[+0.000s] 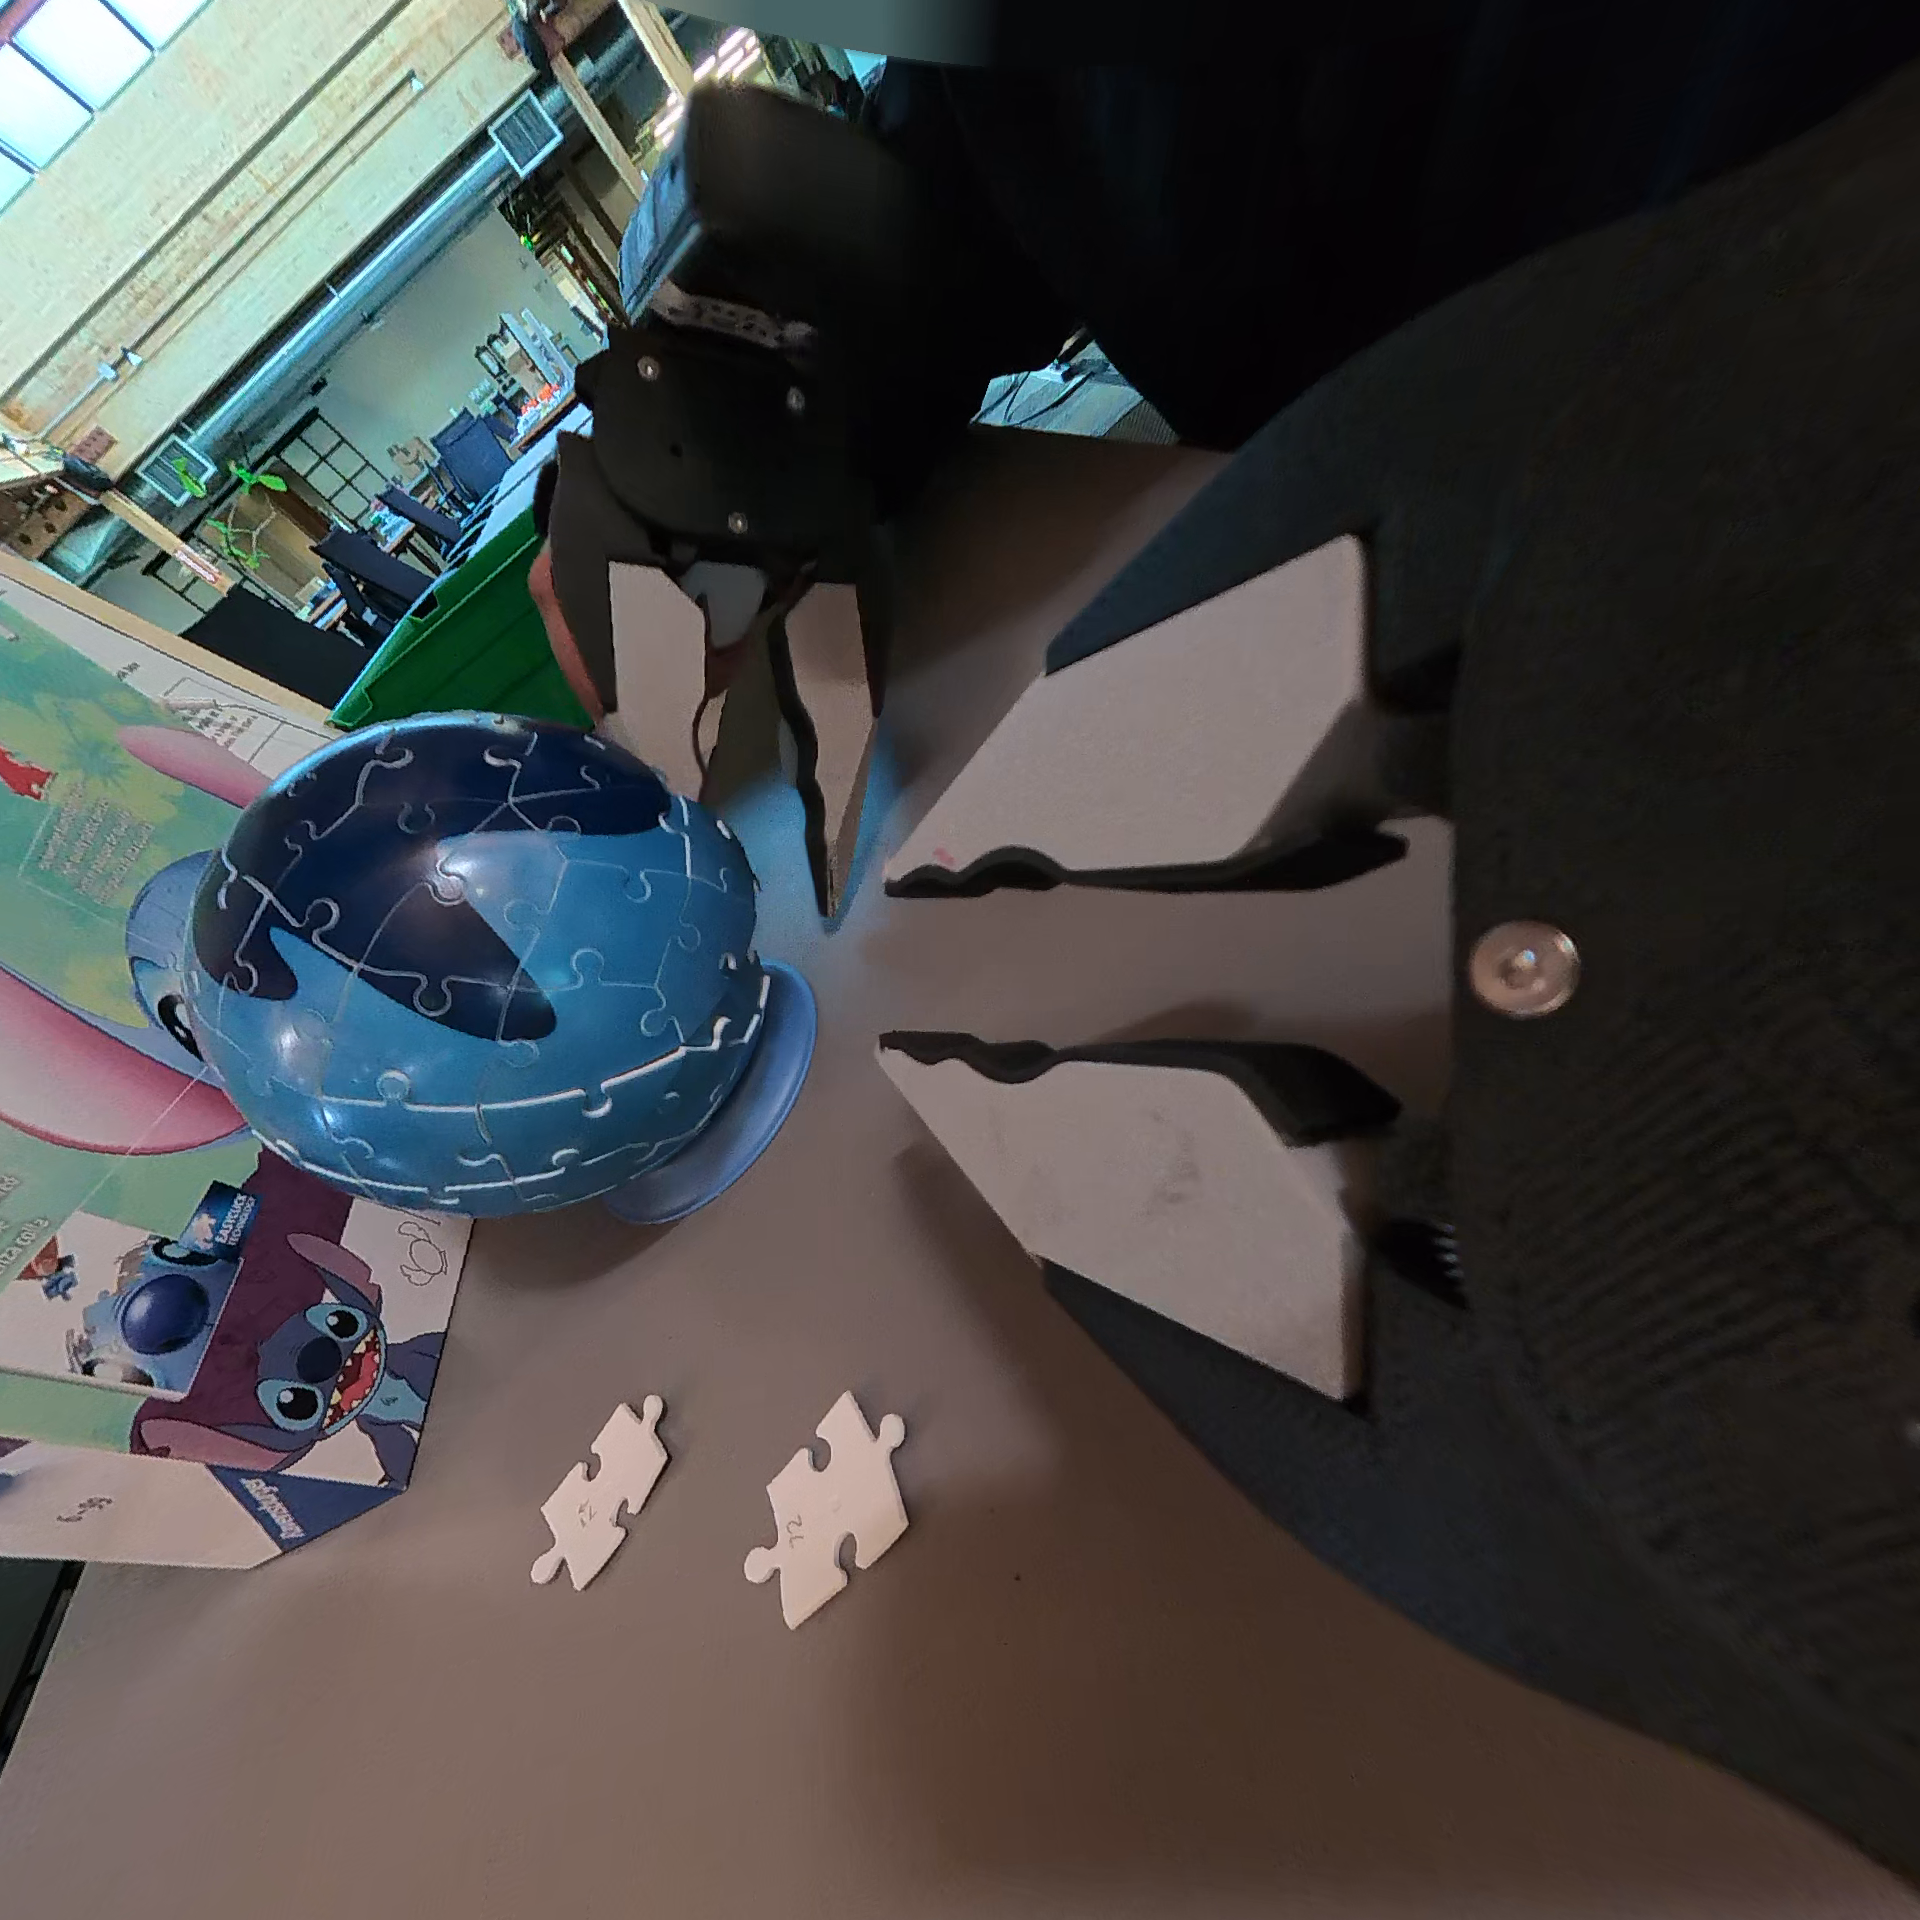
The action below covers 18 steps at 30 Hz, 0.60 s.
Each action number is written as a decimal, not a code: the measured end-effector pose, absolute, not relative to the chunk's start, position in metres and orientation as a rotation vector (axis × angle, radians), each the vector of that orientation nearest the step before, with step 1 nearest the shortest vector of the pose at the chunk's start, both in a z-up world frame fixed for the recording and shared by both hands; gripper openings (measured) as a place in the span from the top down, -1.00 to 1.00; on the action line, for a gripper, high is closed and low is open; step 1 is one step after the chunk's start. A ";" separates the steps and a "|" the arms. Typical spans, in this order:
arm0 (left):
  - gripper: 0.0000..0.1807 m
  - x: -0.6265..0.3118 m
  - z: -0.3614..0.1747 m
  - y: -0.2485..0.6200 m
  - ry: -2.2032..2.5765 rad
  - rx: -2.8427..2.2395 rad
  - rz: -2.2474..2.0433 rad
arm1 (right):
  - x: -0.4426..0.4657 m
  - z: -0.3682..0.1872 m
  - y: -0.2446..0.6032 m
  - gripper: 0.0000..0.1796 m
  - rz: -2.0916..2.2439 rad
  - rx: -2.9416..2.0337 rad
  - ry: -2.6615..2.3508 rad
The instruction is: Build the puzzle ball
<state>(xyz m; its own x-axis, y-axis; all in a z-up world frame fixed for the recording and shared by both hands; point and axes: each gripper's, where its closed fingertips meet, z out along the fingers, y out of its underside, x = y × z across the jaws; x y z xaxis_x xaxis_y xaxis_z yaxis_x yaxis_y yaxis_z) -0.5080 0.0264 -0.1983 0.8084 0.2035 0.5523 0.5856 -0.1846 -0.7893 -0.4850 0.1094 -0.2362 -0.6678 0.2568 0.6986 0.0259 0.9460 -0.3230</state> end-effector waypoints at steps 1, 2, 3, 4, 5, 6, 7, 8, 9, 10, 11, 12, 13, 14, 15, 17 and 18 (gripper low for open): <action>0.74 -0.508 -0.198 0.026 -0.612 -1.756 -0.384 | -0.482 -0.238 0.109 0.64 0.388 -0.221 -2.296; 0.74 -0.508 -0.198 0.026 -0.611 -1.755 -0.386 | -0.480 -0.239 0.109 0.65 0.413 -0.245 -2.310; 0.74 -0.507 -0.198 0.026 -0.612 -1.753 -0.388 | -0.478 -0.240 0.109 0.63 0.439 -0.267 -2.319; 0.74 -0.507 -0.198 0.026 -0.612 -1.751 -0.391 | -0.475 -0.240 0.108 0.60 0.470 -0.284 -2.325; 0.74 -0.507 -0.198 0.026 -0.612 -1.749 -0.394 | -0.473 -0.241 0.106 0.58 0.507 -0.293 -2.327; 0.74 -0.507 -0.197 0.026 -0.612 -1.747 -0.397 | -0.470 -0.241 0.105 0.56 0.546 -0.299 -2.318; 0.74 -0.506 -0.197 0.025 -0.611 -1.747 -0.401 | -0.469 -0.240 0.104 0.51 0.588 -0.306 -2.304; 0.74 -0.506 -0.197 0.025 -0.611 -1.748 -0.403 | -0.467 -0.238 0.104 0.47 0.636 -0.317 -2.286; 0.74 -0.506 -0.197 0.025 -0.610 -1.748 -0.404 | -0.468 -0.233 0.104 0.50 0.691 -0.337 -2.251; 0.74 -0.506 -0.198 0.026 -0.610 -1.749 -0.404 | -0.466 -0.227 0.105 0.52 0.757 -0.361 -2.225; 0.74 -0.506 -0.198 0.026 -0.610 -1.749 -0.404 | -0.466 -0.218 0.108 0.52 0.842 -0.406 -2.178; 0.74 -0.506 -0.198 0.026 -0.610 -1.749 -0.403 | -0.468 -0.206 0.111 0.63 0.935 -0.453 -2.109; 0.74 -0.505 -0.198 0.026 -0.609 -1.750 -0.404 | -0.470 -0.193 0.114 0.84 1.024 -0.480 -2.038; 0.74 -0.505 -0.198 0.026 -0.609 -1.751 -0.406 | -0.469 -0.184 0.116 0.98 1.108 -0.485 -1.986; 0.74 -0.505 -0.198 0.026 -0.608 -1.753 -0.407 | -0.469 -0.179 0.118 1.00 1.173 -0.500 -1.963; 0.74 -0.504 -0.198 0.026 -0.608 -1.752 -0.407 | -0.473 -0.185 0.120 1.00 1.199 -0.573 -2.010; 0.74 -0.504 -0.198 0.026 -0.608 -1.749 -0.409 | -0.475 -0.190 0.118 1.00 1.211 -0.600 -2.046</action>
